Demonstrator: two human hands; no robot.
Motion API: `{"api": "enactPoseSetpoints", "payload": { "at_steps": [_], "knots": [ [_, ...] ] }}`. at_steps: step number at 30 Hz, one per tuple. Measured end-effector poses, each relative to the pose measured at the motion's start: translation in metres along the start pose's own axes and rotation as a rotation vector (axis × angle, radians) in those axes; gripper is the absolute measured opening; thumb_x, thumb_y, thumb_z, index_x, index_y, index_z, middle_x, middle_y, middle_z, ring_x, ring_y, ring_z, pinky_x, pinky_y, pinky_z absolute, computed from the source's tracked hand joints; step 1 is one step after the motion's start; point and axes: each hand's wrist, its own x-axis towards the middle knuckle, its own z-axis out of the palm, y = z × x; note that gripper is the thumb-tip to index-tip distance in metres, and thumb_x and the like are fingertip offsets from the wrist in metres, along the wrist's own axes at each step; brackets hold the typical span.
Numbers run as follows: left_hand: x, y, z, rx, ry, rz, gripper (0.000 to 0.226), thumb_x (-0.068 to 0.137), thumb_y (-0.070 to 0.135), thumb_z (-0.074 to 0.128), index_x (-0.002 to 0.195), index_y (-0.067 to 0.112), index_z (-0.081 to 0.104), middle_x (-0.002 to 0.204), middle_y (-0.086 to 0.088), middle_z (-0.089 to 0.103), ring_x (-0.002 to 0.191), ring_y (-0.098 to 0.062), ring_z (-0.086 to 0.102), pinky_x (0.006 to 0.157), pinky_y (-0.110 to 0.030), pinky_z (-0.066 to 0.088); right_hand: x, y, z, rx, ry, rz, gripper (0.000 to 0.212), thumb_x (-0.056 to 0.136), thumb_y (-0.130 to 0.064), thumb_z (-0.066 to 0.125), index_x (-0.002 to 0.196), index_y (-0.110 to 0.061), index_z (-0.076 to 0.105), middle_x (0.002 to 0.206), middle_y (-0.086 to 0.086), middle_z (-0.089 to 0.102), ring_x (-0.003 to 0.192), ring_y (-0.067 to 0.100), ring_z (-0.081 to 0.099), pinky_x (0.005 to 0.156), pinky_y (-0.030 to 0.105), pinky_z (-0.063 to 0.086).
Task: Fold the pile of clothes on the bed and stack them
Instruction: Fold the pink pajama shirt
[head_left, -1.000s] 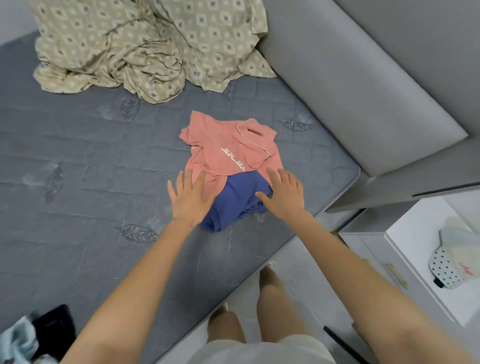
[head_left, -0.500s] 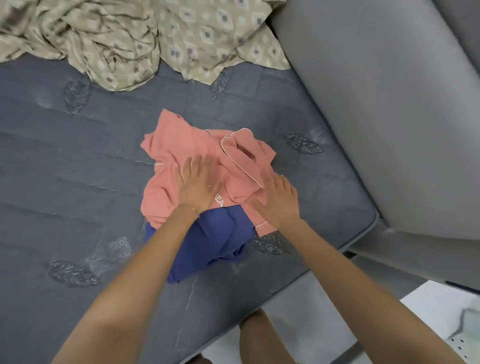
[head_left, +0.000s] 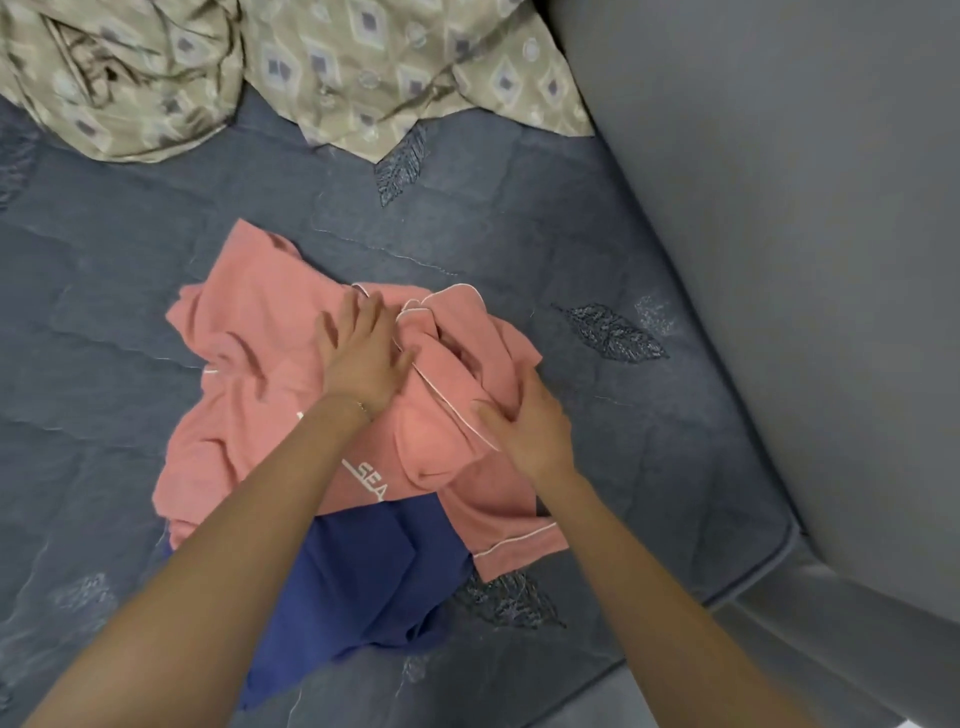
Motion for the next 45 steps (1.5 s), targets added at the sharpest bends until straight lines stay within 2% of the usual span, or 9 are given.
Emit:
{"api": "enactPoseSetpoints", "payload": {
  "at_steps": [2,5,7,12,17,22,26,30,45],
  "knots": [
    [0.002,0.000,0.002,0.036,0.050,0.032,0.042,0.098,0.030,0.051,0.137,0.015,0.048,0.154,-0.006,0.032,0.149,-0.026,0.006,0.116,-0.055,-0.001,0.004,-0.003,0.004,0.036,0.002,-0.004,0.072,0.084,-0.047,0.071,0.139,-0.008,0.044,0.129,0.014,0.052,0.122,0.032,0.048,0.101,0.046,0.040],
    [-0.003,-0.002,-0.003,0.022,0.146,0.118,0.029,0.096,0.017,0.052,0.123,0.012,0.062,0.134,-0.007,0.054,0.143,-0.028,0.025,0.113,-0.055,0.003,-0.001,-0.009,0.002,0.194,0.069,-0.034,0.021,0.083,-0.028,0.074,0.081,-0.014,0.058,0.083,0.005,0.055,0.078,0.021,0.052,0.074,0.038,0.046],
    [-0.013,-0.002,-0.009,-0.022,0.171,0.127,0.026,0.097,0.015,0.050,0.120,0.011,0.062,0.125,-0.011,0.061,0.134,-0.029,0.040,0.116,-0.055,0.003,-0.007,-0.015,-0.003,0.265,0.101,-0.062,0.038,0.081,-0.017,0.074,0.061,-0.017,0.041,0.064,-0.002,0.043,0.063,0.016,0.040,0.062,0.034,0.037],
    [-0.051,-0.007,-0.045,-0.245,0.275,0.016,0.023,0.101,0.022,0.046,0.094,0.001,0.052,0.090,-0.024,0.061,0.089,-0.040,0.056,0.086,-0.048,0.042,-0.037,-0.043,-0.022,0.330,0.107,-0.152,0.034,0.086,-0.009,0.067,0.067,-0.015,0.038,0.064,-0.007,0.036,0.063,0.011,0.034,0.060,0.032,0.031],
    [-0.101,-0.015,-0.104,-0.412,0.375,-0.007,0.019,0.103,0.025,0.042,0.089,0.013,0.039,0.072,-0.004,0.052,0.069,-0.035,0.050,0.058,-0.037,0.025,-0.093,-0.101,-0.035,0.347,0.098,-0.161,0.012,0.092,-0.010,0.055,0.087,0.001,0.052,0.075,0.010,0.055,0.068,0.024,0.047,0.062,0.035,0.036],
    [-0.164,-0.039,-0.177,-0.443,0.522,0.006,0.016,0.103,0.021,0.043,0.090,0.014,0.039,0.077,-0.013,0.057,0.075,-0.042,0.055,0.060,-0.037,0.025,-0.173,-0.170,-0.045,0.223,0.148,-0.257,0.016,0.098,-0.009,0.047,0.083,-0.007,0.042,0.063,-0.003,0.038,0.057,-0.004,0.044,0.067,0.010,0.034],
    [-0.225,-0.077,-0.235,-0.486,0.604,0.040,0.014,0.103,0.019,0.044,0.090,0.019,0.038,0.075,0.000,0.053,0.073,-0.040,0.056,0.059,-0.037,0.027,-0.232,-0.223,-0.025,0.333,0.082,-0.276,0.012,0.096,-0.011,0.049,0.085,-0.010,0.044,0.068,-0.007,0.040,0.069,0.015,0.039,0.068,0.026,0.029],
    [-0.291,-0.132,-0.292,-0.435,0.641,0.061,0.018,0.102,0.030,0.040,0.090,0.016,0.040,0.070,-0.002,0.052,0.070,-0.042,0.055,0.060,-0.048,0.043,-0.306,-0.282,-0.006,0.459,0.107,-0.344,0.012,0.095,-0.010,0.049,0.084,-0.012,0.045,0.069,-0.010,0.042,0.063,0.004,0.040,0.064,0.026,0.028],
    [-0.510,-0.274,-0.427,-0.584,0.893,-0.092,0.017,0.102,0.023,0.047,0.086,0.018,0.044,0.057,0.007,0.050,0.056,-0.009,0.048,0.059,-0.034,0.028,-0.504,-0.458,0.059,0.561,0.060,-0.607,0.017,0.091,-0.022,0.053,0.079,-0.011,0.052,0.077,0.001,0.059,0.073,0.018,0.053,0.073,0.040,0.047]
  ]
}}
